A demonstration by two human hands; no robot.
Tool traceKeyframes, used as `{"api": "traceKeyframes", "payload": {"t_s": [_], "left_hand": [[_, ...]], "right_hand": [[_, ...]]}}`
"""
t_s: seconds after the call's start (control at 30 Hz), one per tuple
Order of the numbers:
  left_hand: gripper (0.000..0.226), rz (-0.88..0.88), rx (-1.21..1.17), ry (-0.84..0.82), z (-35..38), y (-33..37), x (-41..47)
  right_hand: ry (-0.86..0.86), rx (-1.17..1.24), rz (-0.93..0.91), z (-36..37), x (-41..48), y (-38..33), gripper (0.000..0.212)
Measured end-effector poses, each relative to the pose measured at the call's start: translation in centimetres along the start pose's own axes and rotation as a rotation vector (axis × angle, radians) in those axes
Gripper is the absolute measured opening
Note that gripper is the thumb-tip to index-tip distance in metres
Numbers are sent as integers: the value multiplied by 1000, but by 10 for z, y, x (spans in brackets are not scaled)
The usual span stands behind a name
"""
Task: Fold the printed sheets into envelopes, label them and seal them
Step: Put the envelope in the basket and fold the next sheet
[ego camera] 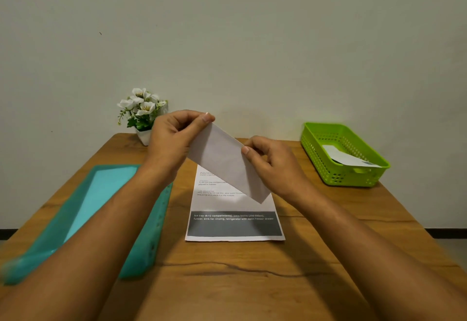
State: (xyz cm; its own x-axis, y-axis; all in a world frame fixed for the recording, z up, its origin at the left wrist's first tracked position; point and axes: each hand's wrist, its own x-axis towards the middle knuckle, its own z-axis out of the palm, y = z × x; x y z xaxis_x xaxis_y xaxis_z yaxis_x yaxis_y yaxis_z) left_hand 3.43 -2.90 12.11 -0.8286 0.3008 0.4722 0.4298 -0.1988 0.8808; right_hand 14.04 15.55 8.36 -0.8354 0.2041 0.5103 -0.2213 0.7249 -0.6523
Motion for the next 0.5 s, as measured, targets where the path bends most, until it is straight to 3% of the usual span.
{"api": "traceKeyframes", "payload": {"t_s": [0.3,0.5], "left_hand": [[10,-125,3,146,-26,-27,2],[23,-229,19,177,-28,-51,-6]], "right_hand": [[18,19,105,-19,-19,37,25],[289,311,191,-30,-9,30,11]]}}
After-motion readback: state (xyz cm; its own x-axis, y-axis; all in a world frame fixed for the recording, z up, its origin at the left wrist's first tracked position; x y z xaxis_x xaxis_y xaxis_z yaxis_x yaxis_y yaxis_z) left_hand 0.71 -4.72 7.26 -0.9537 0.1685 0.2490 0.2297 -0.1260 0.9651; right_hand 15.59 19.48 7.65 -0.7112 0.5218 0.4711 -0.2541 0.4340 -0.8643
